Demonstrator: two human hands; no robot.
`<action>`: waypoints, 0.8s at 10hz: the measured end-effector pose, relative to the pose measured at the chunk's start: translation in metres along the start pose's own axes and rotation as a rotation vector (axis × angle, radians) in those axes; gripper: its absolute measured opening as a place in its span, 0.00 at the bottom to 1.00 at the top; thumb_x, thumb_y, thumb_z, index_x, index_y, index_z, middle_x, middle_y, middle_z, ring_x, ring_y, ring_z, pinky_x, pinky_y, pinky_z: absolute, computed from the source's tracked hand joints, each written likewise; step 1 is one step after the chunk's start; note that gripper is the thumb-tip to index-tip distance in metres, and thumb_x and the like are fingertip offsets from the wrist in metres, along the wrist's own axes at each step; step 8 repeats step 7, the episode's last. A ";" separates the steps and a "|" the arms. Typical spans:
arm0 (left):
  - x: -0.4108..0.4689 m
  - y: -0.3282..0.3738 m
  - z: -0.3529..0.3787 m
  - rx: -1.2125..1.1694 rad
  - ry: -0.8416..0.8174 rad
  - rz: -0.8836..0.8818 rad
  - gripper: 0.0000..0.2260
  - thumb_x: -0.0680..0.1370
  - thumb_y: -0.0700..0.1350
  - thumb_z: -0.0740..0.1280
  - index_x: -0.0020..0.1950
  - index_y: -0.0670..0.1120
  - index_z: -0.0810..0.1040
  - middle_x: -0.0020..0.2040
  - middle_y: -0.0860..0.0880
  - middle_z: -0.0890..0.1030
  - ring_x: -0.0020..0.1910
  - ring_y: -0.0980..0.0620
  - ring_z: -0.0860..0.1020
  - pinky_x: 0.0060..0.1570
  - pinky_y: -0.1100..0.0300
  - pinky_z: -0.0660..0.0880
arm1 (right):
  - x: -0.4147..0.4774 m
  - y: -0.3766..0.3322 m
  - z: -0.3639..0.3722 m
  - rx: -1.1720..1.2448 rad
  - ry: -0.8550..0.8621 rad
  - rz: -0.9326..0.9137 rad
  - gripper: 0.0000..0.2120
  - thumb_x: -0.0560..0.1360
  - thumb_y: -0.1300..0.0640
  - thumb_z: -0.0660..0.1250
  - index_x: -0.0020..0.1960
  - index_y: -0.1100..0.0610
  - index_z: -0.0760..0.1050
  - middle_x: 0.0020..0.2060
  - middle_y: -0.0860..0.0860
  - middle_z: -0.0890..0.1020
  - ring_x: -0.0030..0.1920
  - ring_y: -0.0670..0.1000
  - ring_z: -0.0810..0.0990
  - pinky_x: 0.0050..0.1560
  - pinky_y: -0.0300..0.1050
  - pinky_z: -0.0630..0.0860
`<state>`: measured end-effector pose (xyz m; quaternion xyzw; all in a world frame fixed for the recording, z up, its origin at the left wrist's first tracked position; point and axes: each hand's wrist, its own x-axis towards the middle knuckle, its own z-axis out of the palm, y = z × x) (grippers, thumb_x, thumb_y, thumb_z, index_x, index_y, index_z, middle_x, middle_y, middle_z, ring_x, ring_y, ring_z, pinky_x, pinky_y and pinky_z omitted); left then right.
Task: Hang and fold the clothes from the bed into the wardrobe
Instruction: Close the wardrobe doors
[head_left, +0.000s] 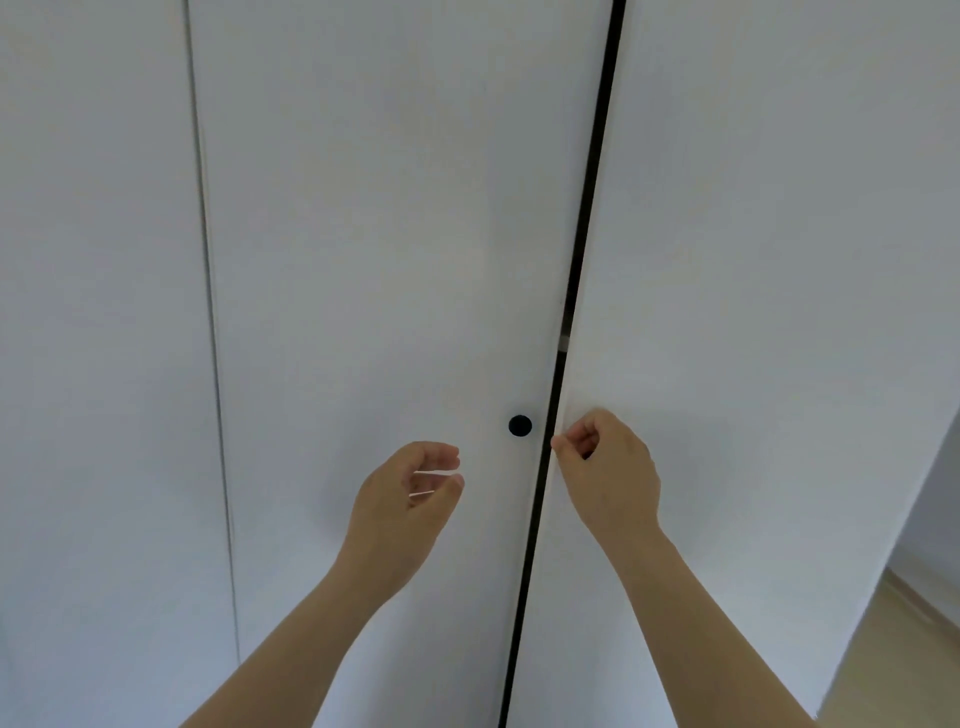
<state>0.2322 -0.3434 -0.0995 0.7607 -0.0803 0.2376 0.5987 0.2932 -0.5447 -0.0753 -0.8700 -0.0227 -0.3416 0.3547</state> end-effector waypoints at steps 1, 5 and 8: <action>0.004 0.000 0.005 0.019 0.017 -0.001 0.09 0.77 0.42 0.69 0.51 0.56 0.79 0.50 0.58 0.82 0.46 0.65 0.80 0.40 0.76 0.71 | 0.011 0.005 0.006 0.044 -0.069 -0.012 0.03 0.74 0.54 0.67 0.44 0.49 0.72 0.39 0.43 0.78 0.38 0.41 0.75 0.35 0.38 0.68; 0.009 0.001 0.017 0.072 0.052 0.007 0.08 0.77 0.43 0.69 0.52 0.57 0.79 0.50 0.60 0.82 0.47 0.66 0.79 0.39 0.77 0.71 | 0.035 0.021 0.010 0.191 -0.267 -0.024 0.13 0.74 0.55 0.68 0.58 0.51 0.73 0.49 0.44 0.77 0.49 0.46 0.77 0.52 0.42 0.74; 0.011 0.003 0.019 0.047 0.070 0.017 0.09 0.77 0.43 0.69 0.52 0.57 0.79 0.50 0.60 0.82 0.46 0.65 0.80 0.40 0.77 0.71 | 0.023 0.027 -0.014 0.407 -0.375 0.017 0.21 0.76 0.54 0.68 0.68 0.49 0.69 0.58 0.40 0.77 0.44 0.48 0.77 0.49 0.38 0.74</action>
